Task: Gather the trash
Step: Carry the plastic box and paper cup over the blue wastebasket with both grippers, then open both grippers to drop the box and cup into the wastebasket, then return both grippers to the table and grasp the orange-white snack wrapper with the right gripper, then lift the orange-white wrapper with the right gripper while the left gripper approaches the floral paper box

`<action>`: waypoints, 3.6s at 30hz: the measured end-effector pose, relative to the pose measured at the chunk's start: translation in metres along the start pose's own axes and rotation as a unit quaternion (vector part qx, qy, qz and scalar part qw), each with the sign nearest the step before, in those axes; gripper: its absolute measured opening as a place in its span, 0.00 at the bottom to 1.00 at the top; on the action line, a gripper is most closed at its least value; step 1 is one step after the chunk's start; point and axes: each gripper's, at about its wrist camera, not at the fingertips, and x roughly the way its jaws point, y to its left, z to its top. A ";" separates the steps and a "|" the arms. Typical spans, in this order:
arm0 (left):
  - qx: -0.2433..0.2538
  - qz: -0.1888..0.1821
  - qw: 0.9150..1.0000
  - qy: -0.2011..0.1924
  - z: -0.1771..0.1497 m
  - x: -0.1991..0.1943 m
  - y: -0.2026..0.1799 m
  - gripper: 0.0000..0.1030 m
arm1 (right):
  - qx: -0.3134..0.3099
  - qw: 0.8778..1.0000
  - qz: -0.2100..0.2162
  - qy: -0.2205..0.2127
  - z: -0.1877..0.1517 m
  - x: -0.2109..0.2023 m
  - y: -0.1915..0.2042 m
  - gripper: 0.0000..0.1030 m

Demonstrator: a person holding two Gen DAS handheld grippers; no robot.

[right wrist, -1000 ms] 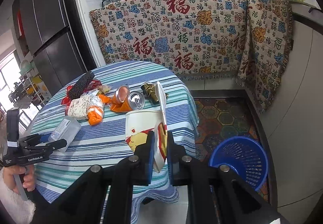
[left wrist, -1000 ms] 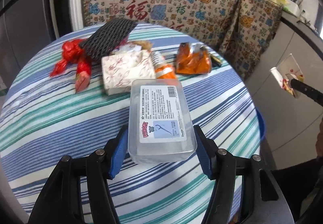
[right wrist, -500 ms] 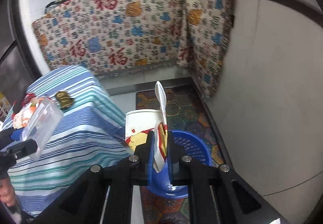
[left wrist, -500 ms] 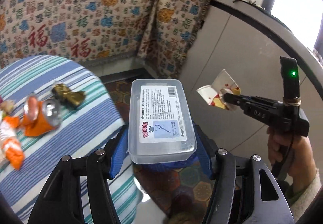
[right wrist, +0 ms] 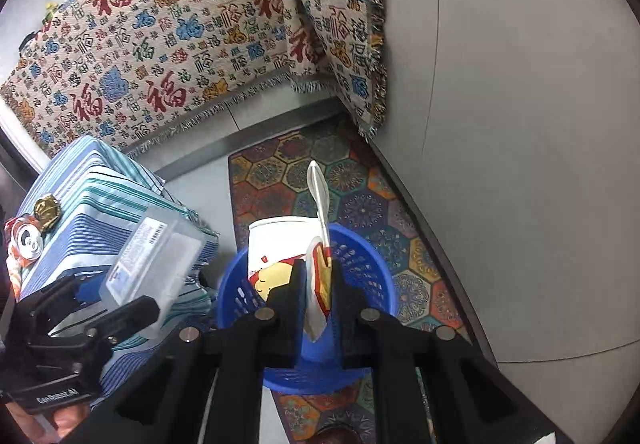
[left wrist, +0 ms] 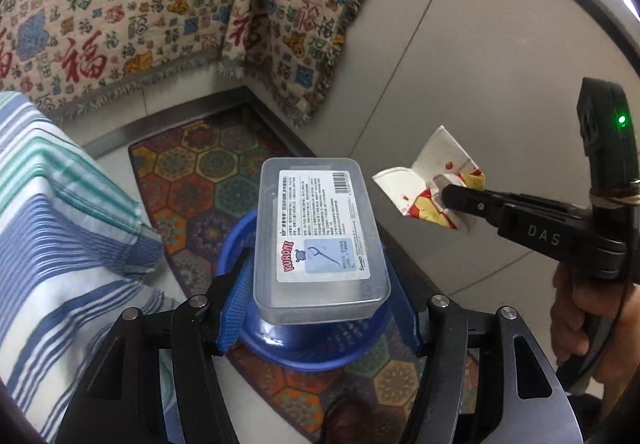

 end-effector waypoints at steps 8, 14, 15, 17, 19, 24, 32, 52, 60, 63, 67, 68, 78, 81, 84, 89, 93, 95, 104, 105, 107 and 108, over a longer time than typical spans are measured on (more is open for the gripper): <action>0.007 0.004 1.000 0.016 -0.002 0.037 -0.005 0.63 | 0.004 1.000 -0.016 0.007 0.000 0.016 -0.012 0.13; 0.012 0.003 1.000 0.011 0.003 0.060 -0.007 0.73 | 0.020 1.000 0.005 -0.006 0.004 0.016 -0.014 0.46; 0.010 0.005 1.000 0.011 0.005 0.060 -0.007 0.73 | 0.019 1.000 0.003 -0.010 0.005 0.015 -0.012 0.46; 0.007 0.004 1.000 0.001 0.007 0.050 -0.006 0.73 | 0.017 1.000 0.001 -0.025 0.008 0.008 -0.009 0.46; 0.005 0.004 1.000 -0.011 0.010 0.037 -0.005 0.73 | 0.014 0.999 -0.002 -0.047 0.009 -0.004 -0.005 0.46; -0.010 0.008 0.999 -0.048 0.008 -0.035 -0.002 0.79 | -0.017 0.994 -0.001 -0.112 0.015 -0.041 0.023 0.46; -0.032 0.067 0.995 -0.068 -0.070 -0.155 0.037 0.90 | -0.114 0.979 0.019 -0.168 0.008 -0.087 0.112 0.48; -0.084 0.243 0.966 -0.017 -0.179 -0.266 0.231 0.94 | -0.332 0.927 0.173 -0.033 -0.120 -0.048 0.352 0.48; -0.048 0.217 0.975 -0.003 -0.160 -0.264 0.272 1.00 | -0.349 0.920 0.176 -0.034 -0.131 -0.041 0.373 0.58; -0.049 0.216 0.975 -0.005 -0.155 -0.263 0.282 1.00 | -0.348 0.920 0.177 -0.036 -0.130 -0.038 0.378 0.60; -0.052 0.222 0.974 -0.004 -0.153 -0.262 0.283 1.00 | -0.348 0.920 0.176 -0.036 -0.124 -0.033 0.383 0.61; -0.052 0.221 0.974 -0.004 -0.153 -0.262 0.283 1.00 | -0.349 0.920 0.176 -0.036 -0.125 -0.033 0.384 0.61; -0.052 0.222 0.974 -0.004 -0.155 -0.263 0.282 1.00 | -0.341 0.910 0.234 -0.038 -0.104 -0.033 0.431 0.61; -0.050 0.220 0.974 -0.003 -0.158 -0.265 0.283 1.00 | -0.339 0.907 0.244 -0.060 -0.099 -0.035 0.449 0.61; -0.042 0.215 0.976 -0.001 -0.163 -0.270 0.283 1.00 | -0.340 0.908 0.237 -0.054 -0.096 -0.025 0.464 0.61; -0.030 0.215 0.976 0.001 -0.168 -0.277 0.284 0.99 | -0.350 0.910 0.221 -0.034 -0.097 -0.014 0.466 0.44; -0.021 0.211 0.977 -0.023 -0.162 -0.290 0.278 0.99 | -0.354 0.908 0.221 -0.013 -0.097 -0.023 0.449 0.42; -0.026 0.193 0.980 -0.051 -0.156 -0.301 0.274 0.99 | -0.355 0.908 0.224 -0.003 -0.101 -0.033 0.437 0.42; -0.116 0.175 0.973 -0.094 -0.123 -0.283 0.290 0.99 | -0.374 0.903 0.211 0.009 -0.121 -0.050 0.396 0.43; -0.123 0.173 0.972 -0.096 -0.120 -0.278 0.291 0.99 | -0.375 0.903 0.211 0.007 -0.121 -0.051 0.394 0.43; -0.127 0.151 0.976 -0.093 -0.120 -0.271 0.289 0.96 | -0.372 0.904 0.211 0.006 -0.122 -0.051 0.390 0.43; -0.125 0.138 0.979 -0.087 -0.121 -0.268 0.287 0.89 | -0.371 0.905 0.210 0.005 -0.122 -0.051 0.388 0.43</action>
